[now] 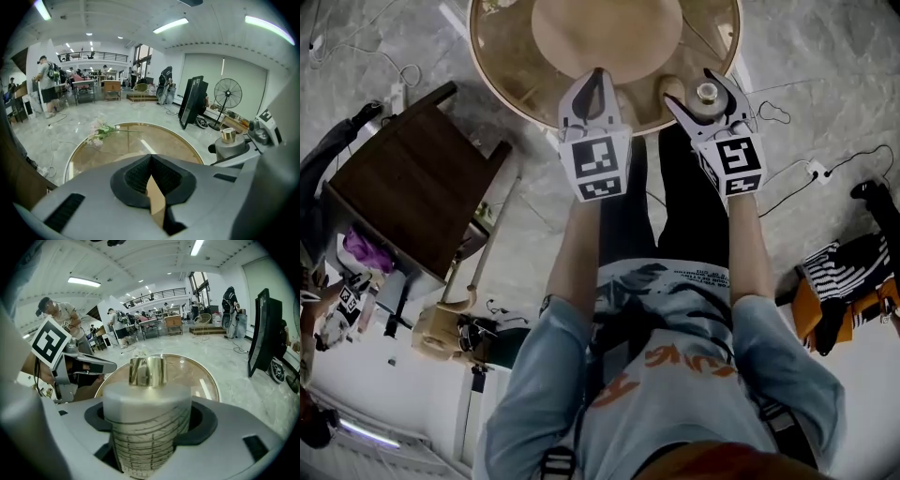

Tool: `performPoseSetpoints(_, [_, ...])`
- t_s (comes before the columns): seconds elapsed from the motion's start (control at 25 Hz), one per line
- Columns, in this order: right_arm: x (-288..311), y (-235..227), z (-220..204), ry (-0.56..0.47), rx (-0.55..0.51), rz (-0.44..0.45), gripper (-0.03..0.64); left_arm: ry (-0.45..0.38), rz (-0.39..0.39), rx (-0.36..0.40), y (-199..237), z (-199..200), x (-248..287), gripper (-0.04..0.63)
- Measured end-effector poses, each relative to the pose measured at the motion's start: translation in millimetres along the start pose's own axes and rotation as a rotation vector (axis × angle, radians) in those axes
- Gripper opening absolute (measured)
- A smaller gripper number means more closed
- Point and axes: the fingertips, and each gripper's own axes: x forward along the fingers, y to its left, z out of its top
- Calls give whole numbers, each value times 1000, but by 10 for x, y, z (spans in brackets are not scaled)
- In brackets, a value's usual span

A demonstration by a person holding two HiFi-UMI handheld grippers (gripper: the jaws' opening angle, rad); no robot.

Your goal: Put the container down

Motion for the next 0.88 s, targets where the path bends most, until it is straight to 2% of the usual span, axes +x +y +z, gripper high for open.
performPoseSetpoints(0.44, [515,-189,-277,30,-5,7,357,43,-14,-28,50,-284,406,26])
performPoseSetpoints(0.72, [859,-362,-208,20,16,37,358,69,-21,-33,124,-249,673,26])
performPoseSetpoints(0.88, [1056,-511,-125,17,-6,46,359,79,-26,-44,159,-203,871,26])
